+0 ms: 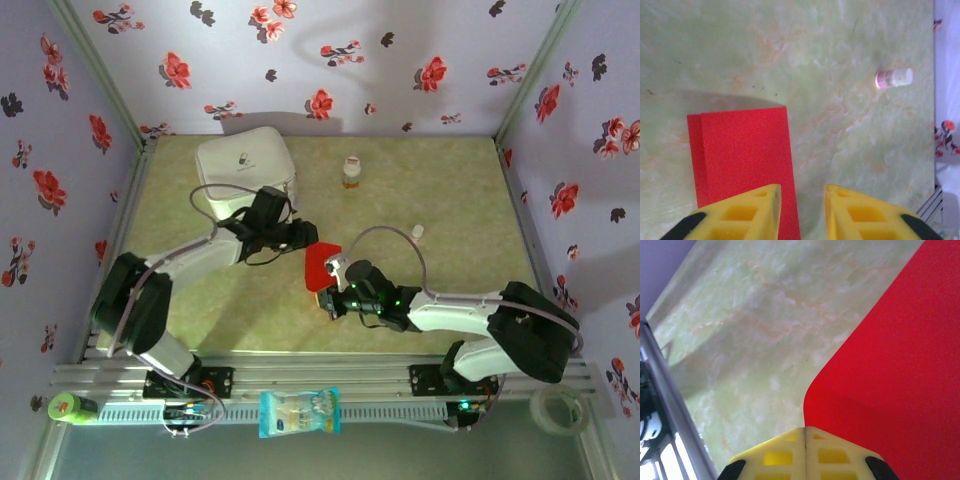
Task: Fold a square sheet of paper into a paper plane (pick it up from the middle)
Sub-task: Third fold the triangle at the center of the table.
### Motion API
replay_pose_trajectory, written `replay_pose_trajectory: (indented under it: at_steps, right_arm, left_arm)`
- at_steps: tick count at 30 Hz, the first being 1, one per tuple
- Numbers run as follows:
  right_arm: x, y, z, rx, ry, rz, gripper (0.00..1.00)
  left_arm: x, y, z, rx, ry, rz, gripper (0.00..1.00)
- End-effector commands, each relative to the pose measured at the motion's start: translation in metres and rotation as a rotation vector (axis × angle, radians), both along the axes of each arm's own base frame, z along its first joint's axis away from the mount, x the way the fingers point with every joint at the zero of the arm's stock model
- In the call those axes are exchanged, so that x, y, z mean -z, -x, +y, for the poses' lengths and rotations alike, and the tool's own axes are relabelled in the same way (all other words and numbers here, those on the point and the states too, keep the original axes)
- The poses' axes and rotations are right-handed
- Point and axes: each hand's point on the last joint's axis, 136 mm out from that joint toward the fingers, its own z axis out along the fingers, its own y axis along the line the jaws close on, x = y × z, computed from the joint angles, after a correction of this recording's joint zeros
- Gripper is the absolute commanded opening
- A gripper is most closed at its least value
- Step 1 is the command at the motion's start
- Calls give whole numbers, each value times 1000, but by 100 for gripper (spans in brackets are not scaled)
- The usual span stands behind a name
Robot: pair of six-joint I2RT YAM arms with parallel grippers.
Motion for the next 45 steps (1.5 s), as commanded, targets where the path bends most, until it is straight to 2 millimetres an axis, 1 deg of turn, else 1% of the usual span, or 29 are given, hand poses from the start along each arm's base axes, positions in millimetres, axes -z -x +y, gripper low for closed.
replay_pose_trajectory:
  at_steps: [1,5,8,11,15,18,21,25,29,36,45]
  right_arm:
    - [-12,2,13,-33,-67,36,0]
    - [-11,1,16,-36,-70,35,0]
    - [-10,1,16,-42,-63,24,0]
    - [-7,0,14,-44,-40,9,0]
    - [0,-1,11,-44,-12,3,0]
    - [4,-1,10,-43,3,8,0]
    - [8,-5,6,-21,33,-3,0]
    - [20,-18,-9,41,150,-51,0]
    - [26,-24,-17,37,230,-79,0]
    - [33,-39,-29,96,297,-85,0]
    - [37,-46,-33,127,318,-85,0]
  left_arm:
    - [17,4,-10,88,-9,62,26]
    - [37,1,-16,112,-28,102,23]
    - [57,2,-17,125,-58,141,21]
    - [74,8,-19,144,-77,174,19]
    - [97,17,-15,154,-112,217,18]
    - [108,20,-11,154,-136,236,16]
    - [113,23,-7,157,-164,239,15]
    - [120,27,0,163,-204,249,14]
    - [124,29,4,152,-220,250,14]
    - [118,28,5,134,-211,236,14]
    - [115,28,5,123,-202,231,14]
